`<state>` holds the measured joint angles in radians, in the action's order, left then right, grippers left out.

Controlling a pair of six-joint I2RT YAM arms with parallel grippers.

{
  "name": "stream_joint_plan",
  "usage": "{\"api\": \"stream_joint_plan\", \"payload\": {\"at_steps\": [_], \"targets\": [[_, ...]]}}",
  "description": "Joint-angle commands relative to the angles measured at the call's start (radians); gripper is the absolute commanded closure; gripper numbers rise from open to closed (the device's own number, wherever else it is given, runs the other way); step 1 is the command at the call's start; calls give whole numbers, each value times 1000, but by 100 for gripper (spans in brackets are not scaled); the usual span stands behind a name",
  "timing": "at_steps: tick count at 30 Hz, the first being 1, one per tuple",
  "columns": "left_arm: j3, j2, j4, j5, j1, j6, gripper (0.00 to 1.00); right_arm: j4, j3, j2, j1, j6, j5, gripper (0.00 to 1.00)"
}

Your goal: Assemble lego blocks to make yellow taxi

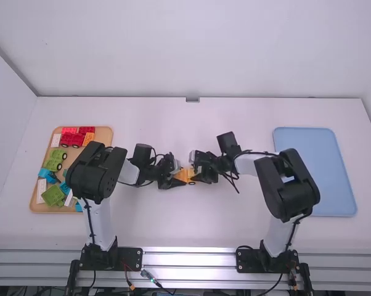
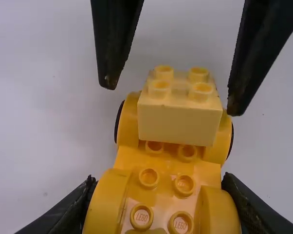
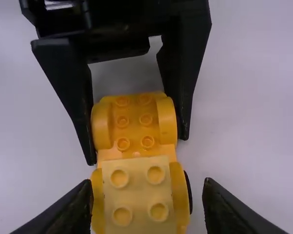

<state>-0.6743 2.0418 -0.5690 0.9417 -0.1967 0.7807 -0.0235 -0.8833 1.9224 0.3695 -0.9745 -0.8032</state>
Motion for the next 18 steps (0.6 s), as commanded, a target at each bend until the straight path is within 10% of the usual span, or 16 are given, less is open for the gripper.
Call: {"api": "stream_joint_plan", "payload": {"at_steps": [1,10,14,18], "targets": [[11,20,19,-42,0,-7,48,6,-13,18,-17,-2,-59,42],[11,20,21,-42,-1,-7,48,4,-26,19,-54,-48,-211,42],[11,20,21,-42,0,-7,48,6,-26,19,-56,-47,-187,100],[11,20,21,-41,0,-7,48,6,-25,19,-37,-16,-126,100]]}}
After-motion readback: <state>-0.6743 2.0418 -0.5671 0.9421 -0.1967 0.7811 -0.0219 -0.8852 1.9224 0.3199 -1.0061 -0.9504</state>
